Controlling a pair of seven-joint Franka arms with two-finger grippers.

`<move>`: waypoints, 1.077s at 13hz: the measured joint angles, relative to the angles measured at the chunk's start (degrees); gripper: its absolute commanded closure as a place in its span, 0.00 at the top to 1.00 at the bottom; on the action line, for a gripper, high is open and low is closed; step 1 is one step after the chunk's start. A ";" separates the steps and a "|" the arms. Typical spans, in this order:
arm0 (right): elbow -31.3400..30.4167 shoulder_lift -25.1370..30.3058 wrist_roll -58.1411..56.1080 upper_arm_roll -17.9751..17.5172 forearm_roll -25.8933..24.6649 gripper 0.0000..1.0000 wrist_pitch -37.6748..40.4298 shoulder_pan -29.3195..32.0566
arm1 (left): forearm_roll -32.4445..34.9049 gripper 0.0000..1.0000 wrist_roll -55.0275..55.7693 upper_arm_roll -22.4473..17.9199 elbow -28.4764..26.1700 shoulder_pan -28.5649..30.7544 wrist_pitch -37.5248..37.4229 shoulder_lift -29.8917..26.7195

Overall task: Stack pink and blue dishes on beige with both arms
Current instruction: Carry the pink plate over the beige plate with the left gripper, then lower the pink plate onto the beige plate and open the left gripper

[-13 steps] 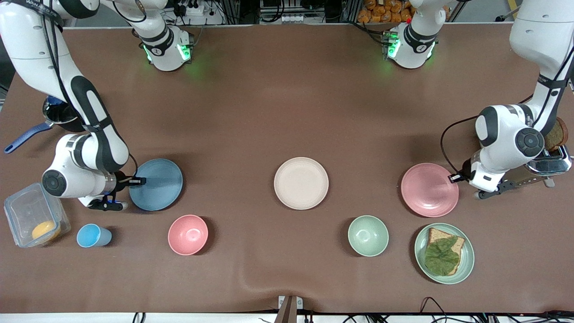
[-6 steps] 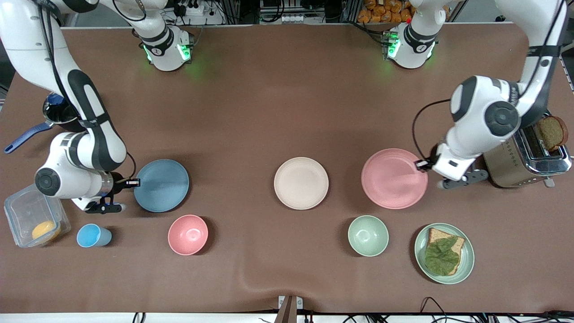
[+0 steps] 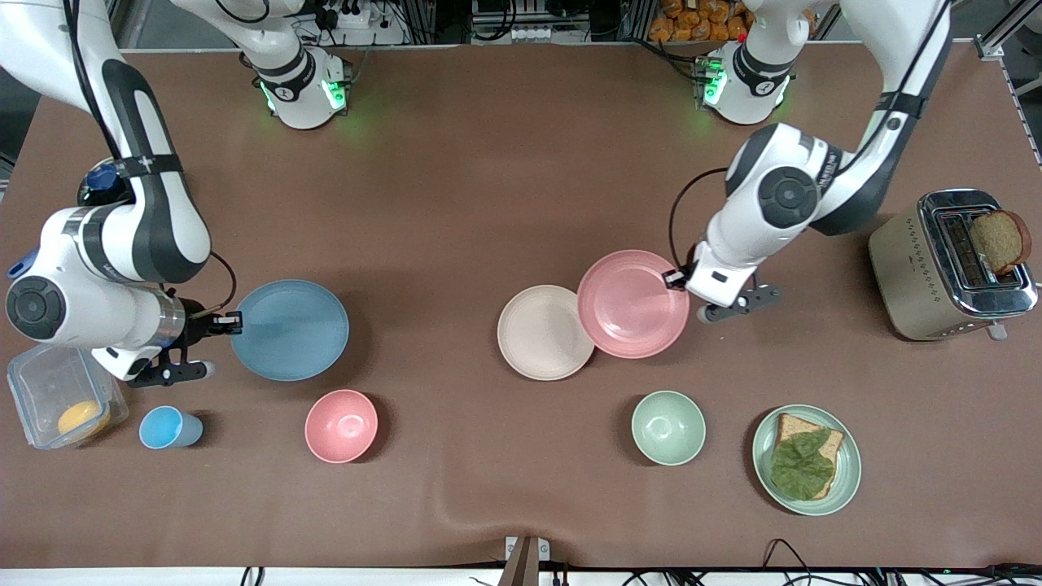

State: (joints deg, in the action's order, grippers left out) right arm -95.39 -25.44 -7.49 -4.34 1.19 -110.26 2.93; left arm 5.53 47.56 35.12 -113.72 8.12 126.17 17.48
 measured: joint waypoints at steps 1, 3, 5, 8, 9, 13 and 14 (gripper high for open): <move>0.35 -0.11 0.02 -0.02 0.25 0.00 -0.31 -1.08 | -0.02 0.00 2.33 0.02 0.18 -1.61 1.02 0.96; 0.37 -0.54 0.14 -0.06 0.91 0.00 -2.40 -3.53 | -0.02 0.00 7.87 0.00 0.78 -5.18 4.45 3.61; 0.68 -0.70 0.24 -0.05 0.99 0.00 -3.32 -4.72 | 0.19 0.00 12.35 -0.11 2.19 -8.34 6.86 6.98; 1.40 -0.73 0.21 0.22 1.96 0.00 -3.35 -4.72 | 6.03 0.00 19.61 -0.31 5.15 -11.18 7.74 12.40; 1.46 -0.76 0.16 0.32 2.92 0.00 -3.35 -4.66 | 8.87 0.00 21.80 -0.33 5.99 -11.30 8.02 14.10; 2.15 -0.80 0.15 0.15 4.25 0.00 -3.31 -5.08 | 13.64 0.00 24.64 -0.36 8.52 -11.41 9.46 19.02; 2.20 -0.81 0.15 0.14 4.29 0.00 -3.30 -5.44 | 13.65 0.00 24.64 -0.36 9.27 -11.47 9.49 19.55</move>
State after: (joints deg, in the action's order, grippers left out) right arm -93.19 -26.25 -7.34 -4.20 5.48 -113.57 -2.51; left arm 19.18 72.20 34.76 -104.45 -3.34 135.65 37.03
